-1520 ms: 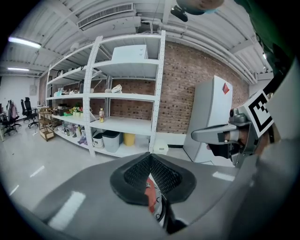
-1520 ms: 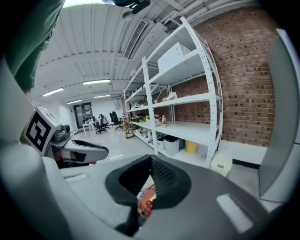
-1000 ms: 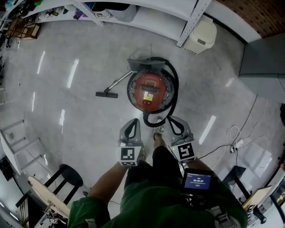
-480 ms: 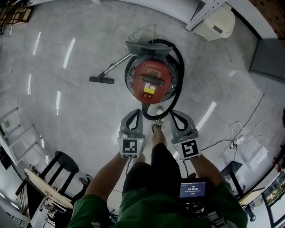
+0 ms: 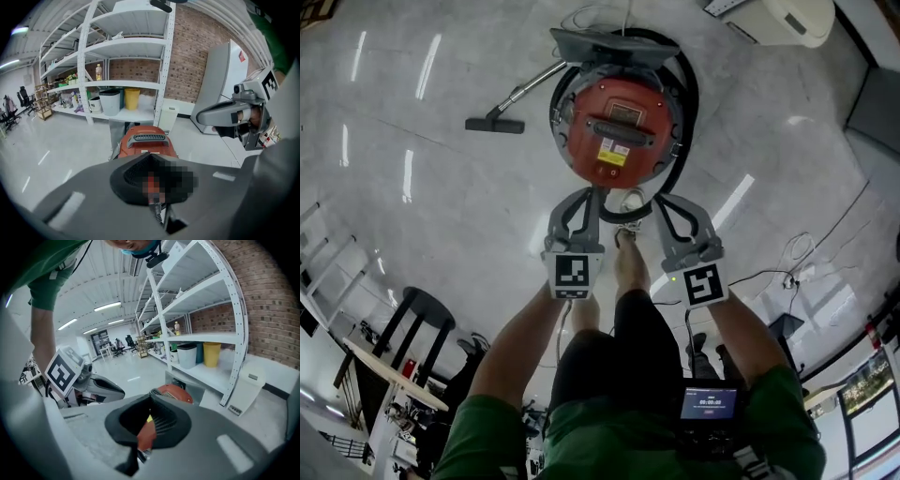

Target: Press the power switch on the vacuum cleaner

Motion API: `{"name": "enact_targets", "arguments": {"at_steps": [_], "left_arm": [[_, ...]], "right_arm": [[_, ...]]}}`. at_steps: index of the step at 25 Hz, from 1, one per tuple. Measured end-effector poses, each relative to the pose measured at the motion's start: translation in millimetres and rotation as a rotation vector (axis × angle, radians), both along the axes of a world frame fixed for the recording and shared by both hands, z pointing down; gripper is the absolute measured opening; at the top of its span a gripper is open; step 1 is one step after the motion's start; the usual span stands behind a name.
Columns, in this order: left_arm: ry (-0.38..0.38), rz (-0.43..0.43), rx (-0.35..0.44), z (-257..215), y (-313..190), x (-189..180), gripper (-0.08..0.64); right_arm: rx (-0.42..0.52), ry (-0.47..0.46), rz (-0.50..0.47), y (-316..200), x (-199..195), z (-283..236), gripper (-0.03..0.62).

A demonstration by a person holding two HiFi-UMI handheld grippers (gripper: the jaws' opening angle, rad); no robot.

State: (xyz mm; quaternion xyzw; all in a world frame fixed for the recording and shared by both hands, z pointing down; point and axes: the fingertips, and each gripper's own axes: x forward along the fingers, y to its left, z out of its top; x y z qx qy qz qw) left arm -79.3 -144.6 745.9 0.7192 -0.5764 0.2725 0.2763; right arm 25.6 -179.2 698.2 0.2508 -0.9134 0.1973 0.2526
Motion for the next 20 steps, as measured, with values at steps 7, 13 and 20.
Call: {"name": "enact_targets", "arguments": {"at_steps": [7,13,20], "left_arm": [[-0.012,0.000,-0.006,38,2,-4,0.008],[-0.015,0.020,-0.012,62,-6,-1,0.008],[-0.016,0.039,-0.042,82,-3,0,0.008]], "right_arm": [[-0.012,0.002,-0.021,6,-6,42,0.003],[-0.029,-0.002,-0.029,6,-13,67,0.003],[-0.065,0.003,-0.057,17,-23,91,0.003]]}}
